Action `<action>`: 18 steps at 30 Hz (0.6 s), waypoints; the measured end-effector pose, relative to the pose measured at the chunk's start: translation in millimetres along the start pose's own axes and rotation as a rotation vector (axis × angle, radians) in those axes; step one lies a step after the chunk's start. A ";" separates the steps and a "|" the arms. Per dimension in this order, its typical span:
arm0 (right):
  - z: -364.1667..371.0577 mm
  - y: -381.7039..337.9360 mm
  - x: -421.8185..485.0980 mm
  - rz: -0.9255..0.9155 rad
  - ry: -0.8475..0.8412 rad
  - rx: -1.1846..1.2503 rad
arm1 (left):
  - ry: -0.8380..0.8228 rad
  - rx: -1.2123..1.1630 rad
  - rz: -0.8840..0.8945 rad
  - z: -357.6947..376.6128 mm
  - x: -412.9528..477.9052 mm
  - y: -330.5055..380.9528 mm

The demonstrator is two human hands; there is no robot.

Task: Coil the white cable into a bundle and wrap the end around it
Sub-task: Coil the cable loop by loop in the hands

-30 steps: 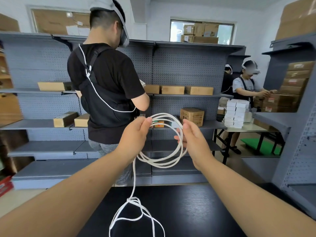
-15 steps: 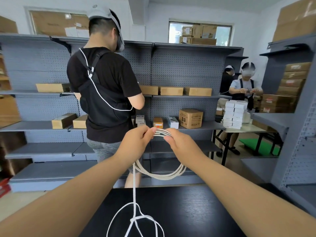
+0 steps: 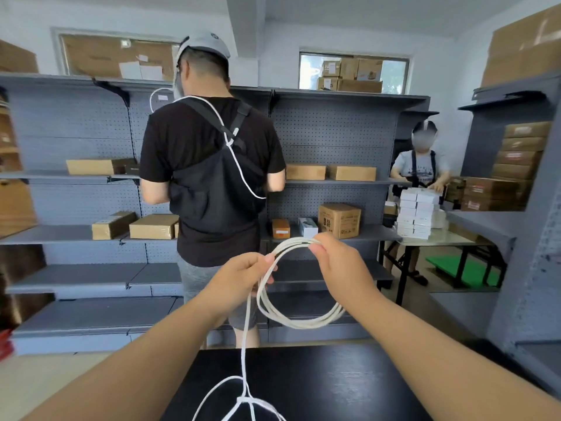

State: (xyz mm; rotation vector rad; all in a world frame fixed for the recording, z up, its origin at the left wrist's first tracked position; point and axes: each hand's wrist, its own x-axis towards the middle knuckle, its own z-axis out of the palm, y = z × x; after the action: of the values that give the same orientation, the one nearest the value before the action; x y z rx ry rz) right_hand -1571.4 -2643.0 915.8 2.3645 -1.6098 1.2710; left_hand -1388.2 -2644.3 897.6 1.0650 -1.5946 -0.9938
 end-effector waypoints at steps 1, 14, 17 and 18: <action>-1.7 1.4 0.7 0.000 0.004 -0.011 | -0.027 0.030 -0.011 -2.6 -0.1 -0.4; 3.3 1.4 -3.7 -0.032 0.144 0.039 | 0.020 -0.017 0.027 2.4 -2.4 -10.9; 9.7 0.2 -4.4 -0.013 0.188 0.094 | 0.174 -0.005 0.072 12.9 -5.0 -14.0; 11.4 -0.1 -5.1 0.005 0.196 0.127 | 0.217 -0.002 0.094 15.8 -5.7 -14.5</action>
State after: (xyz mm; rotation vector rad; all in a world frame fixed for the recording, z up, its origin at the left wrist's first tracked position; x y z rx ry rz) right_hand -1565.1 -2643.9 905.1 2.2193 -1.5214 1.5945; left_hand -1399.9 -2641.2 879.0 1.0493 -1.4524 -0.7888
